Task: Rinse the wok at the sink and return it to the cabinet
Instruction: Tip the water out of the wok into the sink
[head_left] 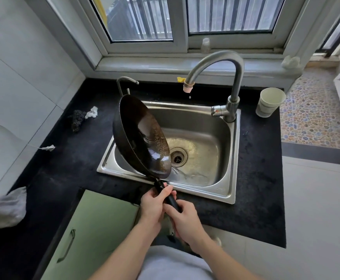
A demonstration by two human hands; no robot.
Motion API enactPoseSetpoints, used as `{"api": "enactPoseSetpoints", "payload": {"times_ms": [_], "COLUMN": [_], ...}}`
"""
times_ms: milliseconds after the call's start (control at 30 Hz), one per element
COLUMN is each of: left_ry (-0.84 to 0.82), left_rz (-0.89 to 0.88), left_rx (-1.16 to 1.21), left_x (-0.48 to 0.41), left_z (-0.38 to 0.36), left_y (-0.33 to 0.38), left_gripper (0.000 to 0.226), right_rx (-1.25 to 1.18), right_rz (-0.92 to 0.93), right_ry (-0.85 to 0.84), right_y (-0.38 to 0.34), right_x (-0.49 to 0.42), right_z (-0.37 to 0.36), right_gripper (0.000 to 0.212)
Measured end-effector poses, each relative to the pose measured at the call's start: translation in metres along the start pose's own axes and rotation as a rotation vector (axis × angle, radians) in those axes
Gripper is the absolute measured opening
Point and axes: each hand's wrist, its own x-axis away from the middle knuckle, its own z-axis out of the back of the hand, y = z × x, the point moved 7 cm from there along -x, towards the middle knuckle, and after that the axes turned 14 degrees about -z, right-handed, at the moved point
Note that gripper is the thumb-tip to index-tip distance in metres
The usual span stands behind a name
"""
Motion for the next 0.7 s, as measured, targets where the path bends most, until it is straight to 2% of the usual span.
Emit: {"api": "enactPoseSetpoints", "payload": {"times_ms": [167, 467, 700], "left_ry": [-0.033, -0.050, -0.040], "left_rz": [0.128, 0.011, -0.056], "left_rx": [0.165, -0.032, -0.194], "left_x": [0.001, 0.004, 0.002], "left_z": [-0.014, -0.007, -0.006], "left_y": [-0.009, -0.014, -0.008], "left_gripper": [0.013, 0.014, 0.015], "right_rx": [0.102, 0.123, -0.001], "right_rz": [0.038, 0.025, 0.031], "right_ry": [0.012, -0.101, -0.197], "right_y": [-0.002, 0.010, 0.008], "right_x": [-0.003, -0.004, -0.003], "right_z": [0.008, 0.021, 0.015], "right_gripper": [0.031, 0.024, 0.030]}}
